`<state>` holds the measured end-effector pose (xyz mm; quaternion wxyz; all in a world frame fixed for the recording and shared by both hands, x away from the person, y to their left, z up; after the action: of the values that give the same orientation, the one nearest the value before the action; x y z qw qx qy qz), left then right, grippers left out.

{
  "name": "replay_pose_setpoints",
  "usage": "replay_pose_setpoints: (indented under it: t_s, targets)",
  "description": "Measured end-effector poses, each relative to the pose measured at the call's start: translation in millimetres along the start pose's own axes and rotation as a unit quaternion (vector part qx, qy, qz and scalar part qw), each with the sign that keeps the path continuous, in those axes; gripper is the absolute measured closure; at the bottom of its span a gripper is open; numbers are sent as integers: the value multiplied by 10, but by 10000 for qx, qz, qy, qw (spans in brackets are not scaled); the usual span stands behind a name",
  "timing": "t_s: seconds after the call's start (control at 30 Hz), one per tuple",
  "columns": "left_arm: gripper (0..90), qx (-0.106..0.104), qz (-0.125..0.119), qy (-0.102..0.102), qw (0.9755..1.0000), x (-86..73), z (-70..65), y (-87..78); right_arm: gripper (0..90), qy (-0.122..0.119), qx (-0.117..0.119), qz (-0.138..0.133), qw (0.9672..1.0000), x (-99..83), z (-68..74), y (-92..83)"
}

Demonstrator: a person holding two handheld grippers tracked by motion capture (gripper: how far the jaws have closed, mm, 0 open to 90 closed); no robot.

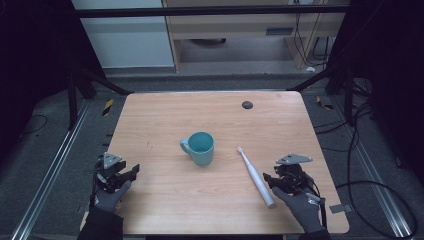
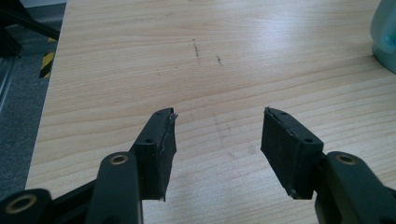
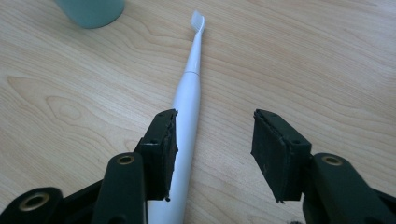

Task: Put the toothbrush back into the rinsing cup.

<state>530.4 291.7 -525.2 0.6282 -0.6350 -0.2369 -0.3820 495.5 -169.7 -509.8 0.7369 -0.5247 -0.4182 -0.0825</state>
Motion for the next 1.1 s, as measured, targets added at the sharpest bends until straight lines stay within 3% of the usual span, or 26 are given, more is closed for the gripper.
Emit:
replay_pose_setpoints:
  t_s: [0.27, 0.3, 0.37, 0.53, 1.1]
  targets:
    - [438, -9, 9, 14, 10000, 0, -3, 12, 478, -76, 16, 288, 9996, 114, 83, 96]
    - [438, -5, 17, 14, 10000, -2, 0, 18, 475, -92, -1, 486, 9988, 111, 98, 139]
    - [438, -1, 23, 19, 10000, -4, 2, 19, 474, -80, 8, 527, 9986, 109, 103, 149]
    - [438, -11, 37, 23, 10000, -8, 0, 24, 465, -41, 66, 1030, 9947, 106, 147, 263]
    - [438, -44, 102, 57, 9999, -21, -14, 48, 522, 7, 196, 1552, 9877, 57, 156, 512]
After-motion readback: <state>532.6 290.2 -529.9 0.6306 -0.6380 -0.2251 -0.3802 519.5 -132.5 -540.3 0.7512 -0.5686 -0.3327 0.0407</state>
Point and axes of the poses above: each handheld gripper's, and its own axes: y roughly forward along the jaws, x roughly out of its top, z roughly to its left, the point moved 10 cm from there along y, roughly forward along the jaws, and after that the axes turned 6 degrees about x, right-handed, at the moved point
